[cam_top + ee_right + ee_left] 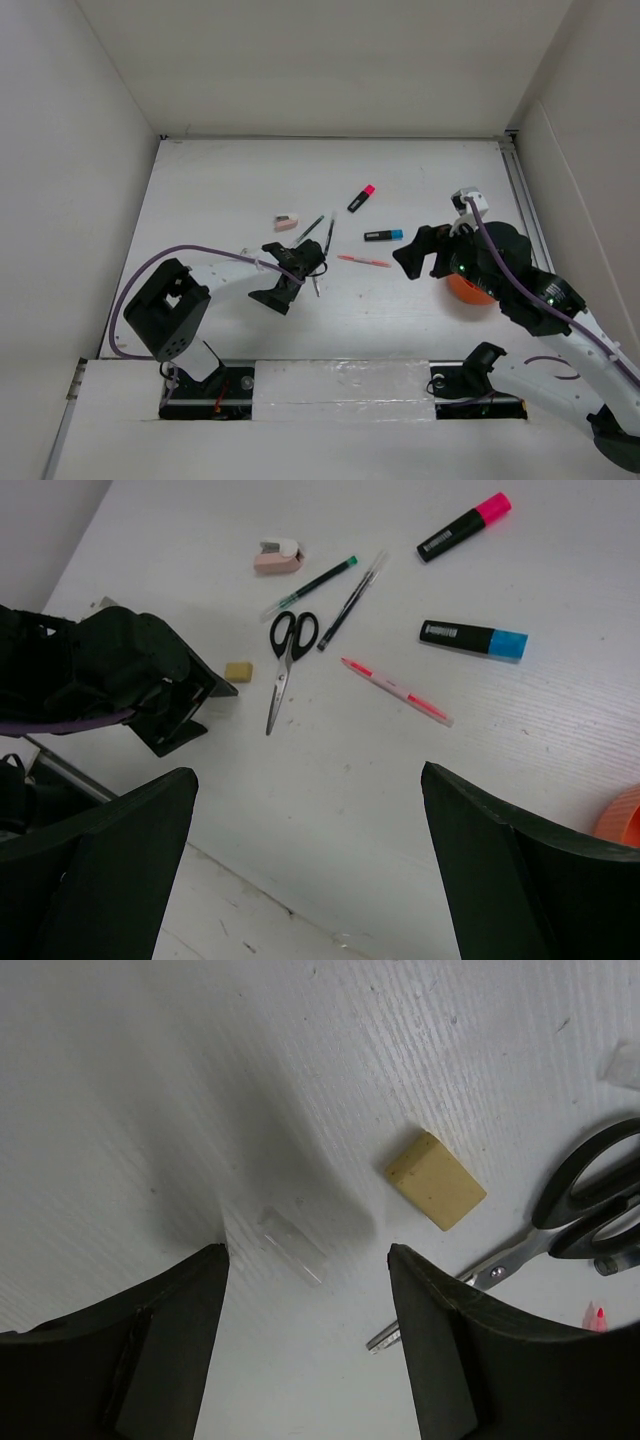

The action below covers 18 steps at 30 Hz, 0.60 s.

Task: Sort the stationery into containers
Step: Pick up the pen cap from the center of the board.

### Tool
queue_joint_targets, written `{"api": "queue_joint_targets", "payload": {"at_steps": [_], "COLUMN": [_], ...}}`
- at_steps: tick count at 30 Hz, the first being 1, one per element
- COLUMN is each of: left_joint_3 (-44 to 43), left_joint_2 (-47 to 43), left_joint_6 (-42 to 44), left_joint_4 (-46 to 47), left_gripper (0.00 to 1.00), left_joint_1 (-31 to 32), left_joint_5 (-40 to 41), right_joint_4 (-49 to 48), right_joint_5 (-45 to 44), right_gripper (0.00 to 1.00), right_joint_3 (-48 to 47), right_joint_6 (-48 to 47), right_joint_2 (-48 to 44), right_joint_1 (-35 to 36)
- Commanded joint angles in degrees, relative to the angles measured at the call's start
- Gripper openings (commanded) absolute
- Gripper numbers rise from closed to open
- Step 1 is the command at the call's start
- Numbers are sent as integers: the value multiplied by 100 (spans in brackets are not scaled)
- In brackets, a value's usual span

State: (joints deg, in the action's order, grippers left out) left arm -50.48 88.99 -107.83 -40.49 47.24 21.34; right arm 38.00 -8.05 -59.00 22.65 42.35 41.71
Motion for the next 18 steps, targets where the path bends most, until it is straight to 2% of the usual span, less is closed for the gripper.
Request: {"api": "queue_joint_targets", "payload": {"at_steps": [1, 7, 18], "left_joint_3": [2, 126, -85], "left_joint_2": [39, 39, 224], "left_joint_6": [-265, -317, -317], "left_joint_4": [-143, -73, -662], "left_gripper": [61, 50, 50], "left_joint_1": [4, 4, 4], "left_joint_5": [19, -166, -350], "right_joint_4": [-390, -390, -442], "right_joint_5": [128, 129, 129], "right_gripper": [100, 100, 100], "right_joint_3": [64, 64, 117], "right_joint_6": [-15, -15, -15], "right_joint_2": [-51, -104, -323], "right_joint_1": [56, 109, 109]}}
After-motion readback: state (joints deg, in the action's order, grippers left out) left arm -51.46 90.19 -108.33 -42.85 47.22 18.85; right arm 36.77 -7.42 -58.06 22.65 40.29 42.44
